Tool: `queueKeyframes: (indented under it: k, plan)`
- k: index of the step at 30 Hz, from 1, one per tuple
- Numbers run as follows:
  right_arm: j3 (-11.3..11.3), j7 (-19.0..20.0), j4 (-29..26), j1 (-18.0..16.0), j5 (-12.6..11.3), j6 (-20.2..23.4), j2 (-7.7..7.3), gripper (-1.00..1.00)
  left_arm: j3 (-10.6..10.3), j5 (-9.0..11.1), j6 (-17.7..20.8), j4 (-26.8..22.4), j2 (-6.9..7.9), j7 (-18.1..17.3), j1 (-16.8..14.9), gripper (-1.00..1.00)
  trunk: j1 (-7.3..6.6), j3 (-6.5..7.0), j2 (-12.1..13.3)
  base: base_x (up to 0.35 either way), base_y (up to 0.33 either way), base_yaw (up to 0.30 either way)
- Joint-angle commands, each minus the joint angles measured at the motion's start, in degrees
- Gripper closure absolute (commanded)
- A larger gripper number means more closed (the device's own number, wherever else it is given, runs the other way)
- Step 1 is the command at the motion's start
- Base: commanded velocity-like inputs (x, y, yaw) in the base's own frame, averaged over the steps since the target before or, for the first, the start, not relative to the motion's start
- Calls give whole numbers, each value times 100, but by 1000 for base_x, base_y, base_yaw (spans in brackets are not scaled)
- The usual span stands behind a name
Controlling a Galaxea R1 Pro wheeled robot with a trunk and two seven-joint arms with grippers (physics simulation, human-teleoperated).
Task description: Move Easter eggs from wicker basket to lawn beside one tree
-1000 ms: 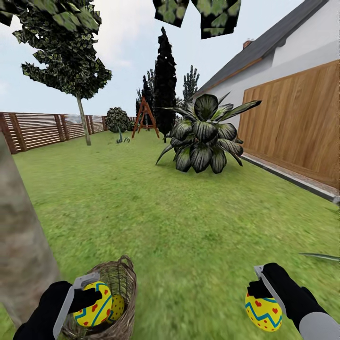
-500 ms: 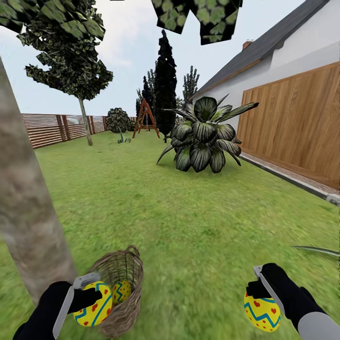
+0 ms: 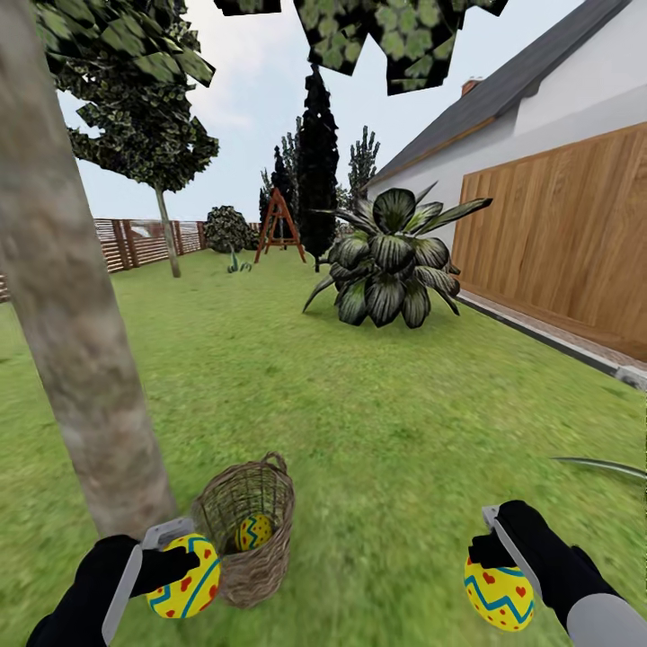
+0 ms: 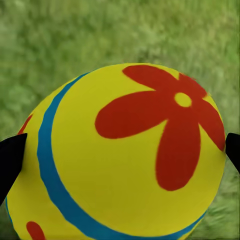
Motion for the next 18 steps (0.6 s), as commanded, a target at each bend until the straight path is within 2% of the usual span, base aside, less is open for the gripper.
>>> queueKeyframes:
  k: [1, 5, 10, 13, 18]
  plan:
    - [27, -24, -7, -1, -52, 24, -8, 100, 6, 37, 26, -3, 0, 1, -3, 100, -26, 12, 38, -283, 185, 0]
    - [27, -24, -7, -2, -52, 24, -8, 100, -4, 28, 26, -3, 0, 3, -3, 100, -92, 66, 158, -274, 182, 0]
    - [27, -24, -7, -1, -52, 24, -8, 100, -5, 41, 2, -19, -6, 1, -3, 100, -92, 66, 158, -52, 79, 0]
    - [25, -24, -7, -2, -52, 24, -8, 100, -10, 36, 0, -12, -78, -8, -3, 100, -92, 66, 158, -79, 290, 0]
    - [26, -24, 94, -2, -52, 15, -8, 100, -10, 38, 0, -20, -88, -8, -3, 100, -92, 66, 158, -87, 320, 0]
